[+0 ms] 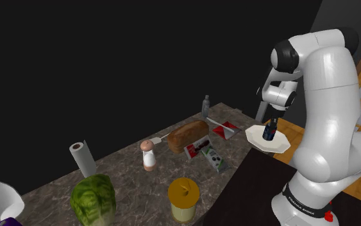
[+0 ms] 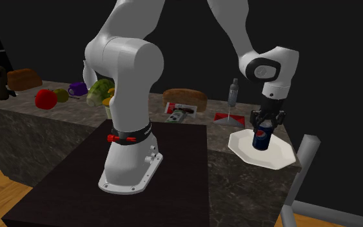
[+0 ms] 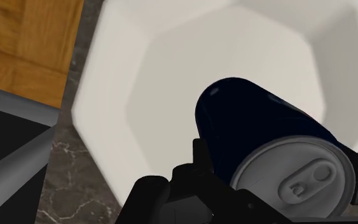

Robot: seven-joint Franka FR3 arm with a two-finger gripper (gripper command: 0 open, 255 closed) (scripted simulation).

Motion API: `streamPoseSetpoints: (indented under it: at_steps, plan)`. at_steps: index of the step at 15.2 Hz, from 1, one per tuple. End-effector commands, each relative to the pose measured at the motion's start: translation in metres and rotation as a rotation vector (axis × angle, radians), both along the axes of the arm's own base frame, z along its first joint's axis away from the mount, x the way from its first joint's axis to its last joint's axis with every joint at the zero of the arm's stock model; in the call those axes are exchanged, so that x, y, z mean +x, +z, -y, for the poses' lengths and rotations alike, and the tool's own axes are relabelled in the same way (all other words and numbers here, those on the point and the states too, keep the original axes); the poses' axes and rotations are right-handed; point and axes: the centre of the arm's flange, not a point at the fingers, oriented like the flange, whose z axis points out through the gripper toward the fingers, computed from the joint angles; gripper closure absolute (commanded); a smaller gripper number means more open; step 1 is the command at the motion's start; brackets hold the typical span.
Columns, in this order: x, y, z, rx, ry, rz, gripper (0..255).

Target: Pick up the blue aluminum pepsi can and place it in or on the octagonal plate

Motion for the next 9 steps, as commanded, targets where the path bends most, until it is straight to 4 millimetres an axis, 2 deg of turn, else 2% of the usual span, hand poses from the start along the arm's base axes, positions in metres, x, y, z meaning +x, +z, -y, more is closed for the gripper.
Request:
streamPoseSetpoints:
  at_steps: [1,2,3,8,9]
  plan:
    - [0.000,0.000,0.000,0.000,0.000,0.000,255]
    - [0.000,0.000,0.000,0.000,0.000,0.000,255]
    - [0.000,0.000,0.000,0.000,0.000,0.000,0]
    - [0.000,0.000,0.000,0.000,0.000,0.000,0]
    - [0.000,0.013,0.001,0.000,0.000,0.000,0]
